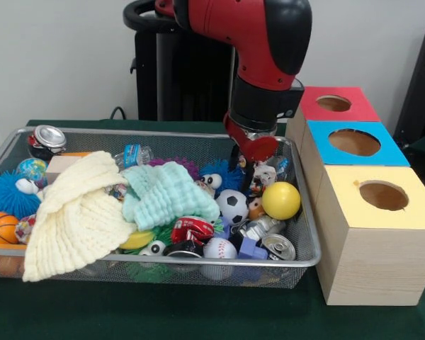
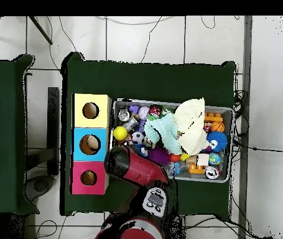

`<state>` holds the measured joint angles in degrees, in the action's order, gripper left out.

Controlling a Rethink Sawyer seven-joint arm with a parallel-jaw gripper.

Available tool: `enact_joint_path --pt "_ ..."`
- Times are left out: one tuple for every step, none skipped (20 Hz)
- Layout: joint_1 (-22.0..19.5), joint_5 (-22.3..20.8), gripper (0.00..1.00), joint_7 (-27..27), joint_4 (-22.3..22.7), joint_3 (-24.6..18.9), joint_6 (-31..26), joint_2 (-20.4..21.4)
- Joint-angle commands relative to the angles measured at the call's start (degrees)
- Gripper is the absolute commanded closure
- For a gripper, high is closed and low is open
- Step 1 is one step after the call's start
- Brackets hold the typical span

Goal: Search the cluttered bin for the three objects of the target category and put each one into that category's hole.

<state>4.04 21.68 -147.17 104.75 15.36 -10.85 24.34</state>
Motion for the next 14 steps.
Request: enact_joint_path --pt "-0.33 4.43 0.00 -8.89 -7.80 -4.82 -0.43 -3.34" --pt "-0.29 4.55 0.00 -8.81 -8.21 -4.81 -0.61 -3.50" --pt "-0.16 4.67 0.00 -8.82 -8.51 -4.68 -0.80 -3.63" --pt "0.10 4.86 0.00 -8.91 -8.90 -4.47 -1.15 -3.76" --pt "0.28 4.98 0.00 -8.96 -9.12 -4.31 -1.35 -3.84" --pt "0.63 5.14 0.00 -9.06 -9.45 -3.96 -1.85 -3.92" --pt "0.82 5.22 0.00 -9.07 -9.66 -3.75 -2.11 -3.99" --pt "1.18 5.35 0.00 -9.10 -10.11 -3.38 -2.68 -4.11" --pt "1.35 5.45 0.00 -9.10 -10.32 -3.20 -2.85 -4.19" --pt "1.57 5.59 0.00 -9.12 -10.78 -2.98 -3.13 -4.38" --pt "1.62 5.68 0.00 -9.05 -11.01 -2.92 -3.15 -4.49" --pt "1.67 5.79 0.00 -9.03 -11.24 -2.98 -2.94 -4.66" --pt "1.65 5.85 0.00 -8.99 -11.33 -3.04 -2.75 -4.73" --pt "1.56 5.91 0.00 -8.88 -11.42 -3.26 -2.28 -4.85"
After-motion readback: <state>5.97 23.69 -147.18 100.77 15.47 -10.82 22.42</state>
